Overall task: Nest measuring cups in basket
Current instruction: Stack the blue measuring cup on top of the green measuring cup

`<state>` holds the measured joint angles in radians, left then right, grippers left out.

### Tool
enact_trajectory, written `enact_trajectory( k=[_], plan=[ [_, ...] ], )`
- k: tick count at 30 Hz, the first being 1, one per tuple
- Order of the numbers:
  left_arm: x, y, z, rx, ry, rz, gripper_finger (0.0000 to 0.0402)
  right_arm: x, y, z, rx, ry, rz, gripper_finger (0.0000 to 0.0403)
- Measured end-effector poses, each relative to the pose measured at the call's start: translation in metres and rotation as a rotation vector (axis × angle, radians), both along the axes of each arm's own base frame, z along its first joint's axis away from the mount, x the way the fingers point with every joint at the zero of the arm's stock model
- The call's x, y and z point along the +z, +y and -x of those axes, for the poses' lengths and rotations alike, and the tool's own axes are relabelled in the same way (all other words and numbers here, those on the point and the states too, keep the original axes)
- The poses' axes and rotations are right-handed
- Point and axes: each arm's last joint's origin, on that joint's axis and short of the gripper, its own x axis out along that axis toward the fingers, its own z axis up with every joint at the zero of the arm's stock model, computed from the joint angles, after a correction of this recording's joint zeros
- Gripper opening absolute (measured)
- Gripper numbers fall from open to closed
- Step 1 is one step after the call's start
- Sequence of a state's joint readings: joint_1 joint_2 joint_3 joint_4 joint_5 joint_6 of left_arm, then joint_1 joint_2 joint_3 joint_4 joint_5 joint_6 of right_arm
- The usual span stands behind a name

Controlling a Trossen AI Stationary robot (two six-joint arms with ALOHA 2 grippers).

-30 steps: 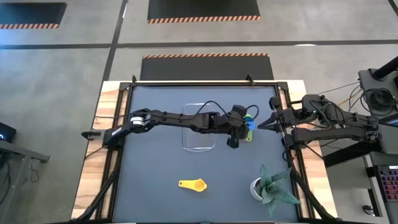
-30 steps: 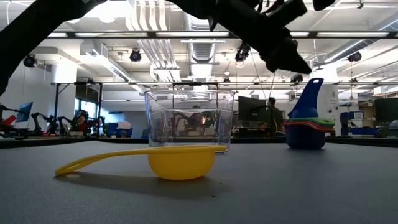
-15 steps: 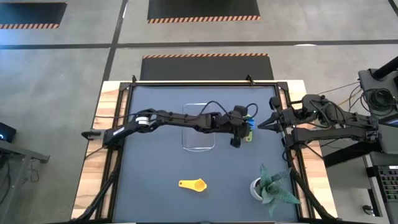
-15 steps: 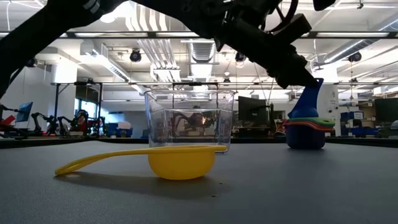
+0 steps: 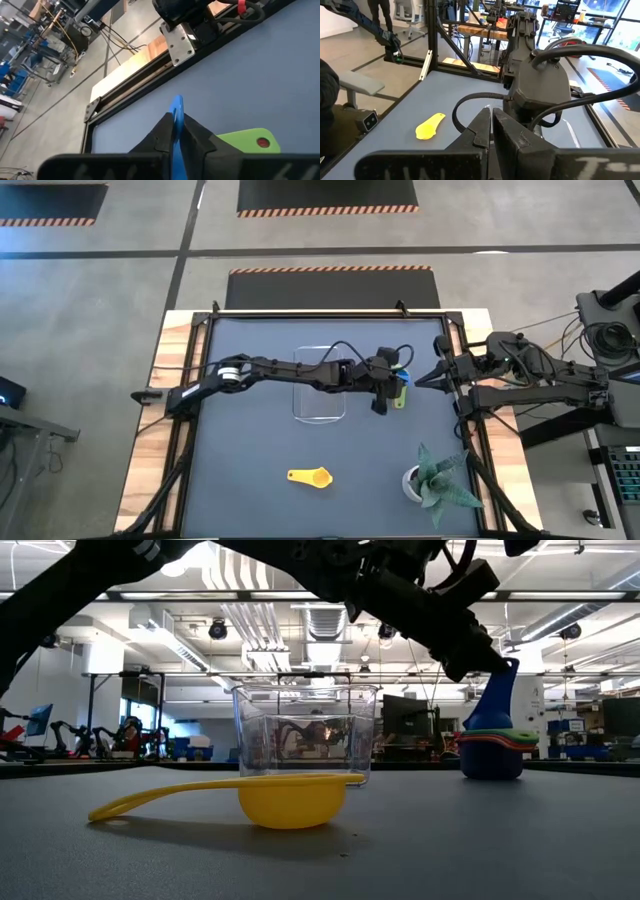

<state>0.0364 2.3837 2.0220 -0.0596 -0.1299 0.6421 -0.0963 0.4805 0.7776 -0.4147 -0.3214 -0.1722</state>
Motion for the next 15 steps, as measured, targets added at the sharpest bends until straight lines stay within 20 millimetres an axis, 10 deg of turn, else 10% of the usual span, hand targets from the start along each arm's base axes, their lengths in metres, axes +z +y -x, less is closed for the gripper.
enact_trajectory(
  k=[15],
  plan=[
    [0.0019,-0.0029,-0.0009,0.024,-0.014,-0.082,0.0,0.0,0.0,0.0,0.0,-0.001,0.003,0.0009]
  ],
)
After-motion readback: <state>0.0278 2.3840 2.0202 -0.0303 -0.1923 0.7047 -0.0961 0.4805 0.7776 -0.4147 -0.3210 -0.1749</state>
